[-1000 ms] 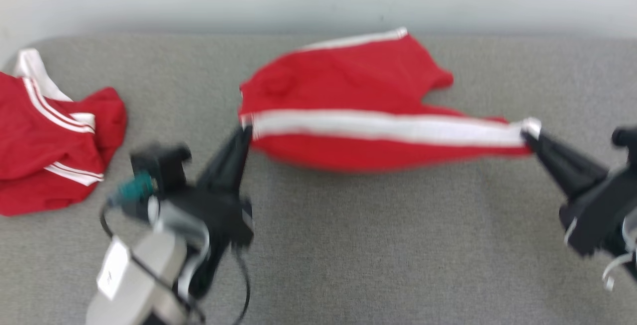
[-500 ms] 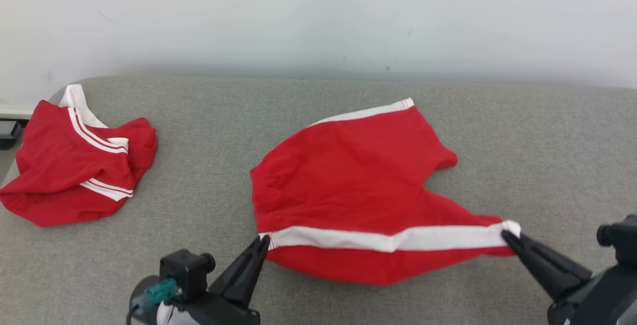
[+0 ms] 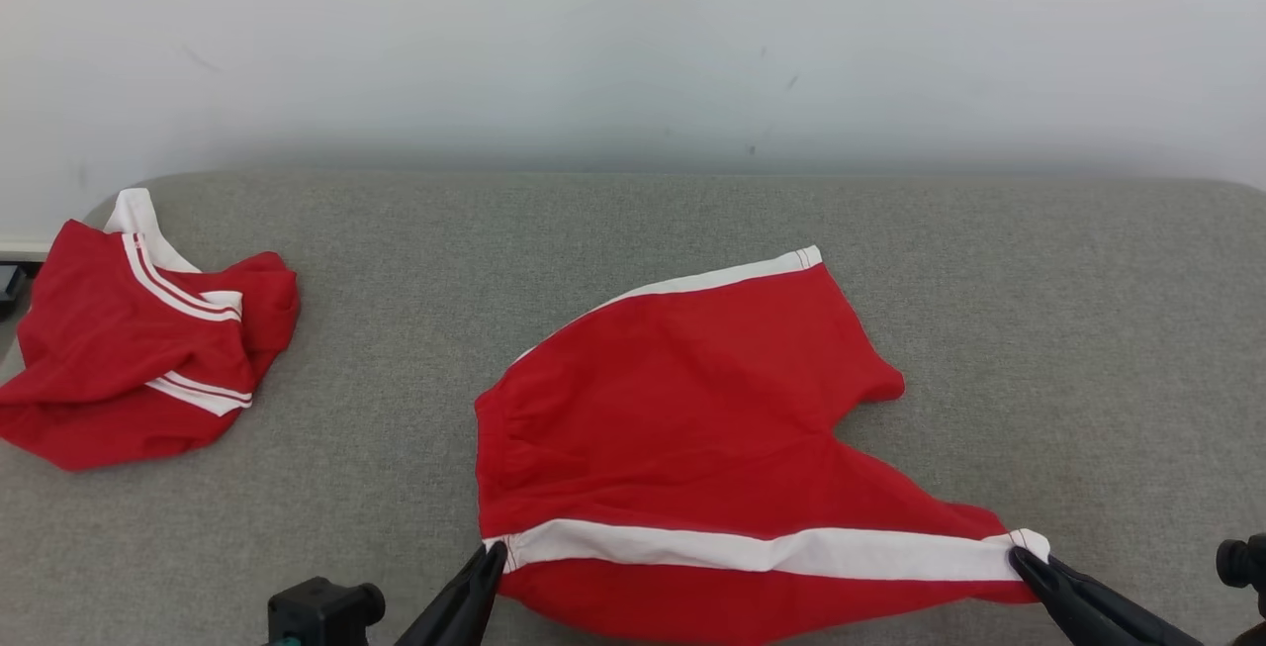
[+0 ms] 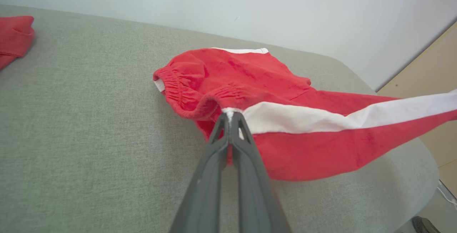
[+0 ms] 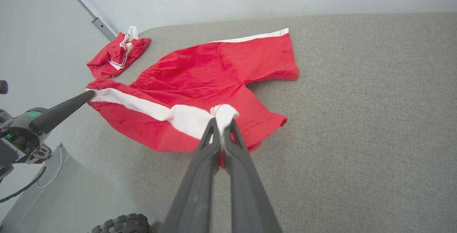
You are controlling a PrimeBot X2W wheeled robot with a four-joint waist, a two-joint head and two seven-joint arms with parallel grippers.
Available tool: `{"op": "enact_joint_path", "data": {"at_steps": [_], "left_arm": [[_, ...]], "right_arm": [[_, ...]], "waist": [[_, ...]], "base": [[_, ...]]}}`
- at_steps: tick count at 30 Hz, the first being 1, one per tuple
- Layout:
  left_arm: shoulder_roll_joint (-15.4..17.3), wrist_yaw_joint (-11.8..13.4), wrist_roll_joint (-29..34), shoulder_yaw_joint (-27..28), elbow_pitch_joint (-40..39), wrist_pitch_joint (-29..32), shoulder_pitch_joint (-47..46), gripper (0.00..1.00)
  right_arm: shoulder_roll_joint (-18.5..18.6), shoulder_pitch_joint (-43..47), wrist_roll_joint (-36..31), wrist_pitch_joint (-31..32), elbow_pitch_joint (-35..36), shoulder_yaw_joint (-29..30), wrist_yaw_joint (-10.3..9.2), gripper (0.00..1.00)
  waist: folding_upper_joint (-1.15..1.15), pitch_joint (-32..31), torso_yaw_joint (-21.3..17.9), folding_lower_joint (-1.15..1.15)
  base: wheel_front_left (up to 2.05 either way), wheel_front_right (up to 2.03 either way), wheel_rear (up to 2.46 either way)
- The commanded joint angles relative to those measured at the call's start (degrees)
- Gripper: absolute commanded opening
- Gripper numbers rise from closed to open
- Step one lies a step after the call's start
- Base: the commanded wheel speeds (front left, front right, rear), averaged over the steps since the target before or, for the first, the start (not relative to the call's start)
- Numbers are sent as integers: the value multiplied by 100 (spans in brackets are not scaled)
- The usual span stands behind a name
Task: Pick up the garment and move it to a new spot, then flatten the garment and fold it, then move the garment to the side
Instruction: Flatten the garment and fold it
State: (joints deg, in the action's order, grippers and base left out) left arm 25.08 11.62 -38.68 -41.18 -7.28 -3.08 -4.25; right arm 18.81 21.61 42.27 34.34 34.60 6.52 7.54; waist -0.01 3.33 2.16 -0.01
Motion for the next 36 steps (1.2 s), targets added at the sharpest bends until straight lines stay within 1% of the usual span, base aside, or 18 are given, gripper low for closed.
{"op": "enact_joint_path", "data": {"at_steps": [1, 4, 8, 12, 17, 23, 26, 30, 36], "left_arm": [[95, 8, -58, 5, -61, 40, 119, 0], [147, 16, -71, 10, -120, 74, 142, 0], [95, -16, -105, 7, -111, 98, 21, 0], [-35, -140, -131, -30, 16, 182, -281, 0], [-311, -219, -137, 78, 201, 79, -792, 0], [-582, -257, -178, 148, 521, 80, -1270, 0], [-706, -300, -190, 135, 688, 87, -1464, 0], [-916, -273, -210, 181, 905, -10, -1703, 0], [-1201, -254, -224, 227, 1289, -84, -2046, 0]], "right_arm": [[-58, 57, 25, 86, 74, 70, -10, 0], [-91, 19, -38, 185, 127, 129, -10, 0], [-9, -197, -85, 174, 56, 33, -10, 0], [291, -547, -275, 242, -164, -217, -9, 0], [617, -1113, -340, 362, -512, -406, -9, 0], [919, -2000, -88, 426, -1080, -745, -9, 0], [1127, -2458, -25, 452, -1417, -943, -9, 0], [1353, -3098, -94, 268, -1844, -1128, -9, 0], [1570, -3858, -199, -39, -2511, -1450, -9, 0]], "waist": [[1, -16, -21, 1], [1, -5, -33, 1], [1, 33, -20, 1], [1, 145, 49, 1], [1, 291, 170, 1], [1, 459, 223, 1], [1, 560, 267, 1], [1, 699, 345, 1], [1, 901, 482, 1]], "base": [[0, 0, 0], [0, 0, 0], [0, 0, 0], [0, 0, 0], [0, 0, 0], [0, 0, 0], [0, 0, 0], [0, 0, 0], [0, 0, 0]]}}
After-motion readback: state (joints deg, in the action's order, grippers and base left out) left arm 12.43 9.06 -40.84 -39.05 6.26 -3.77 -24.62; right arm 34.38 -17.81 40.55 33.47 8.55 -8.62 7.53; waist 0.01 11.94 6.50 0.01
